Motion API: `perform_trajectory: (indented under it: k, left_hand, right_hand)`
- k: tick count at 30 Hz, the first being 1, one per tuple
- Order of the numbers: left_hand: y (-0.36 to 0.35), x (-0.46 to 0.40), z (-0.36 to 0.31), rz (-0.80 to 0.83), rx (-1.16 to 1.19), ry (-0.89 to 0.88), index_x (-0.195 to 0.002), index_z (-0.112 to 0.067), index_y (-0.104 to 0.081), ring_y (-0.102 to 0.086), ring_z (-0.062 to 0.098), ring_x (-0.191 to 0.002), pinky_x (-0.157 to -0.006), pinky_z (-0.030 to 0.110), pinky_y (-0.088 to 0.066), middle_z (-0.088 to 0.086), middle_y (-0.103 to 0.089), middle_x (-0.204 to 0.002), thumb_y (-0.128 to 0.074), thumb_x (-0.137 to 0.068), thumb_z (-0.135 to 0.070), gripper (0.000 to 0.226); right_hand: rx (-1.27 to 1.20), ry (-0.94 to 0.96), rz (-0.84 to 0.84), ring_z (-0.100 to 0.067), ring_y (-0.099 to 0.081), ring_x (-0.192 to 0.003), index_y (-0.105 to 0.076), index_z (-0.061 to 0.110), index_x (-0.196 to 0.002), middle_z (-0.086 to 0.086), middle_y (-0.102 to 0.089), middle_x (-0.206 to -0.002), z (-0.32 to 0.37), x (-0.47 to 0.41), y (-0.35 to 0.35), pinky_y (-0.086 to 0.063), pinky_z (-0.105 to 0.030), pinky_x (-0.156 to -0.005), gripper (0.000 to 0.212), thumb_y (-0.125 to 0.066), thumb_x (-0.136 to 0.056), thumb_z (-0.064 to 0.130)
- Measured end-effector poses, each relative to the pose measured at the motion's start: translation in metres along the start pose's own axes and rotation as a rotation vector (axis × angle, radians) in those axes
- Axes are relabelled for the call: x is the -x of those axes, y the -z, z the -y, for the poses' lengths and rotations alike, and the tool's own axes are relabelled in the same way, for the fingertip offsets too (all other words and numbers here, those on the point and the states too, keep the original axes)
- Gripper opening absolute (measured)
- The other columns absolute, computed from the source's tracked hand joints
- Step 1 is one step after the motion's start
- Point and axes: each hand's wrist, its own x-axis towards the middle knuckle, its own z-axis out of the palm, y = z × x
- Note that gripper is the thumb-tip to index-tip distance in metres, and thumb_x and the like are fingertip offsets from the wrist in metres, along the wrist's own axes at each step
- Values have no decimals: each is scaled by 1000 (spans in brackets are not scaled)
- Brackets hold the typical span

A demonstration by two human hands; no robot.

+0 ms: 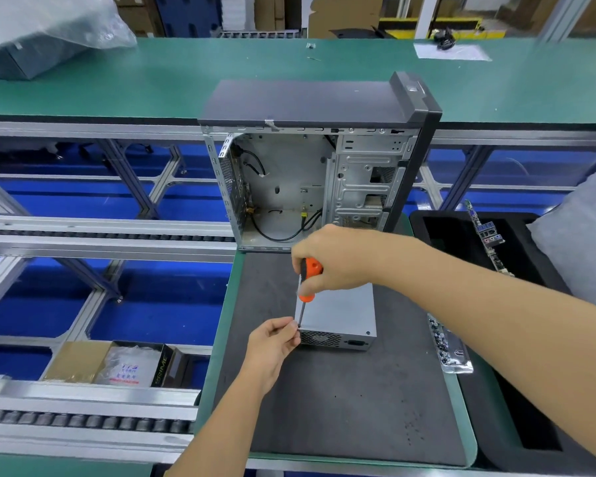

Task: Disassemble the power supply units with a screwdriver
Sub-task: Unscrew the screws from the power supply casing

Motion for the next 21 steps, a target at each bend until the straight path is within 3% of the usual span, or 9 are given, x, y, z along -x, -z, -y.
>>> perform_trajectory:
  k: [2,4,6,9,12,15,18,20,21]
  left_hand:
    - [0,0,-1,2,0,3,-105,1,-70,-69,19,-77,-76,27,-57,11,-71,-87,-73,-88,-3,17]
    - [1,0,-2,8,-11,8,-105,2,-70,-69,20,-78,-77,28,-58,12,-71,-89,-73,-88,-4,18]
    - [1,-1,-3,18,-7,14,-104,4,-70,-68,20,-76,-75,27,-58,14,-71,-88,-73,-89,-3,17]
    - [0,-1,-6,29,-15,25,-103,6,-68,-68,20,-74,-73,27,-58,16,-70,-89,-70,-90,1,14]
    - [2,-2,-9,40,-58,28,-106,7,-68,-68,21,-75,-76,29,-58,16,-69,-89,-69,-91,0,16]
    - [3,-4,-11,37,-84,38,-105,7,-68,-68,22,-76,-78,30,-57,16,-69,-89,-70,-90,-1,17]
    - [2,-4,-10,50,-77,45,-103,8,-67,-67,21,-74,-75,29,-57,16,-68,-86,-69,-91,0,14]
    - [3,-4,-9,59,-94,29,-100,7,-68,-66,22,-74,-75,29,-57,15,-68,-83,-68,-92,-1,12]
    - [4,-4,-10,64,-110,20,-98,6,-68,-65,22,-73,-74,29,-57,14,-68,-82,-69,-92,-2,10]
  right_hand:
    - [125,-37,-82,-24,-54,-76,-59,19,-101,1,-44,-75,8,-3,-6,-41,-35,-56,62,-37,-85,75]
    - [268,24,-139,-30,-50,-74,-53,13,-112,-3,-38,-72,16,-8,-9,-32,-35,-52,58,-29,-95,63]
    - [141,56,-148,-30,-51,-78,-47,14,-113,-3,-47,-80,20,-12,-8,-35,-34,-54,37,-48,-97,47]
    - [-16,46,-33,-25,-54,-94,-51,18,-111,0,-50,-96,20,-13,-8,-43,-35,-63,38,-65,-86,42]
    - [63,-132,-10,-24,-53,-75,-55,12,-97,-4,-49,-88,19,-13,-4,-40,-34,-53,68,-56,-77,77]
    - [196,-172,-49,-21,-46,-61,-53,9,-80,-6,-49,-77,18,-12,-1,-33,-31,-47,68,-46,-84,77]
    - [146,-87,-8,-22,-53,-72,-52,18,-98,-2,-51,-91,16,-10,-3,-46,-34,-56,33,-65,-86,45]
    - [66,-95,51,-22,-53,-81,-44,23,-104,2,-43,-91,14,-8,-1,-50,-39,-64,48,-75,-79,47]
    - [35,-133,52,-21,-50,-76,-39,22,-106,2,-40,-86,13,-7,-1,-46,-38,-58,60,-76,-75,58]
